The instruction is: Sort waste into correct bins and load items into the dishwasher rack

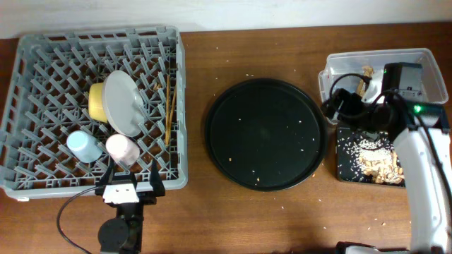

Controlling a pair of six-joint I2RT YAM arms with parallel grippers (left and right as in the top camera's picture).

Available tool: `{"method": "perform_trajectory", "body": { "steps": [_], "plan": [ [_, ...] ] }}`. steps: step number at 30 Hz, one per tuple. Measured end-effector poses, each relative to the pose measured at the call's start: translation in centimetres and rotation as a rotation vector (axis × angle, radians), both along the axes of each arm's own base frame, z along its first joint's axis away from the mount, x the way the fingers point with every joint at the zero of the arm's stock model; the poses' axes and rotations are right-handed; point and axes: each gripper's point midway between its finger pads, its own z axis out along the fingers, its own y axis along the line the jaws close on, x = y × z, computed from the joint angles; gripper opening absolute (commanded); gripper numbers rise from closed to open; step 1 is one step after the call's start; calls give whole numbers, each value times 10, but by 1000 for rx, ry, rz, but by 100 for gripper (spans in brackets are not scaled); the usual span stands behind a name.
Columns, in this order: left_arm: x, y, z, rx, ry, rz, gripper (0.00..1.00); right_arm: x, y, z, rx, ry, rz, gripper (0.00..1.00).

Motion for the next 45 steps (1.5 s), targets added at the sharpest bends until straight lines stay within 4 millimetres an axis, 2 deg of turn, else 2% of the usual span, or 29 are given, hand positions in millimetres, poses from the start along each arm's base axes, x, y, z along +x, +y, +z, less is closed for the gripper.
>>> {"method": "perform_trajectory", "body": {
  "steps": [2,3,5,7,11,12,14,15,19,21,24,28,30,34,36,39,41,45],
  "plan": [
    [0,0,0,0,0,0,99,17,18,39,-67,-197,87,98],
    [0,0,0,0,1,0,99,18,29,49,-85,-248,134,98],
    [0,0,0,0,0,0,99,12,57,75,-152,-372,280,98],
    [0,0,0,0,0,0,99,-3,72,101,-212,-478,385,98],
    [0,0,0,0,0,0,99,-34,67,129,-275,-607,396,98],
    [0,0,0,0,0,0,99,-45,65,131,-290,-651,391,99],
    [0,0,0,0,1,0,99,-54,64,132,-306,-728,380,98],
    [0,0,0,0,0,0,99,-61,63,122,-316,-762,374,99],
    [0,0,0,0,0,0,99,-87,60,59,-328,-830,360,98],
    [0,0,0,0,0,0,99,-97,60,40,-334,-880,351,98],
    [0,0,0,0,2,0,99,-108,59,34,-347,-983,333,98],
    [0,0,0,0,1,0,99,-126,57,49,-370,-1171,297,98],
    [0,0,0,0,2,0,99,-128,57,51,-376,-1218,287,98],
    [0,0,0,0,2,0,99,-115,58,22,-380,-1258,278,98],
    [0,0,0,0,2,0,99,-111,59,1,-376,-1219,286,98],
    [0,0,0,0,2,0,99,-110,58,-9,-372,-1176,292,98],
    [0,0,0,0,2,0,99,-109,58,-31,-363,-1084,307,98],
    [0,0,0,0,2,0,99,-109,57,-37,-361,-1063,311,98]
  ]
}}
